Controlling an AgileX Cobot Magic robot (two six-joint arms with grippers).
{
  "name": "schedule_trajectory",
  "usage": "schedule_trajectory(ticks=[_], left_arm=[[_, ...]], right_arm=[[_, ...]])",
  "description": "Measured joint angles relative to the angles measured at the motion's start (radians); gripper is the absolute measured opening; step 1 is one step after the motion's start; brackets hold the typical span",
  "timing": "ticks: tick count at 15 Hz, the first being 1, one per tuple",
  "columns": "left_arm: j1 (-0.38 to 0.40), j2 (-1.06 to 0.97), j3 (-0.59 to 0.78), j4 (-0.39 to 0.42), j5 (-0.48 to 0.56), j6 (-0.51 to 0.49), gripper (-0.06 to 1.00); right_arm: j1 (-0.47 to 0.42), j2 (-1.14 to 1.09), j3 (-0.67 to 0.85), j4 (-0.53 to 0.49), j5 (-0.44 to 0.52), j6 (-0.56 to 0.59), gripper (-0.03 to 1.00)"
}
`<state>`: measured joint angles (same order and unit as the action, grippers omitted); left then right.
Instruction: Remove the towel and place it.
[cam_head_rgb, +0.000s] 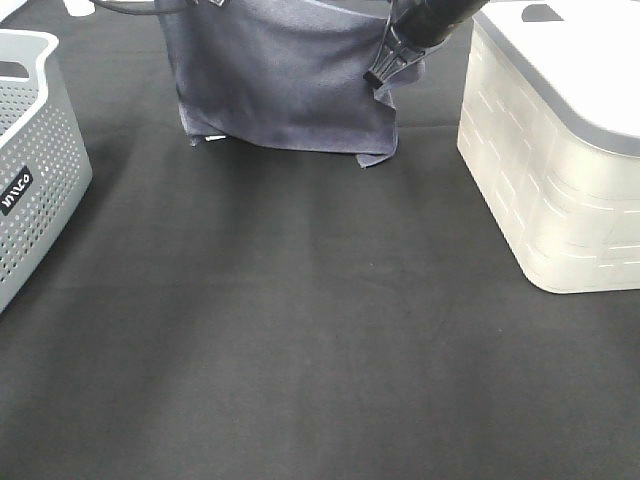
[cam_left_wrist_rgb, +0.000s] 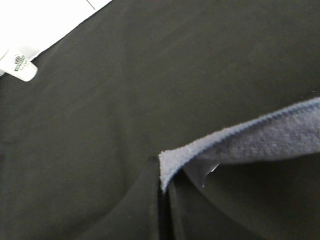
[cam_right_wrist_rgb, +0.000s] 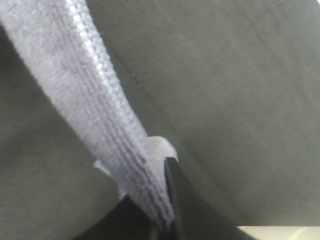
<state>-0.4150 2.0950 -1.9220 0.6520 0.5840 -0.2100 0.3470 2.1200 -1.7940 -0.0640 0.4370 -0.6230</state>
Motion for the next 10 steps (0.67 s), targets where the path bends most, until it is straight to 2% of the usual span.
schedule_trajectory(ticks=[1, 3, 5, 10], left_arm=[[0.000, 0.000, 0.000, -0.001, -0.005, 0.002, 0.00], [0.016, 0.000, 0.000, 0.034, -0.094, -0.037, 0.00], [0.038, 0.000, 0.000, 0.113, -0.189, -0.138, 0.00], [0.043, 0.014, -0.003, 0.296, -0.303, -0.291, 0.00]], right_arm=[[0.000, -0.002, -0.001, -0.009, -0.018, 0.000, 0.00], [0.000, -0.003, -0.007, -0.072, -0.149, 0.000, 0.00], [0.000, -0.003, -0.007, -0.119, -0.289, 0.000, 0.00], [-0.003, -0.003, -0.007, -0.139, -0.472, -0.004, 0.00]])
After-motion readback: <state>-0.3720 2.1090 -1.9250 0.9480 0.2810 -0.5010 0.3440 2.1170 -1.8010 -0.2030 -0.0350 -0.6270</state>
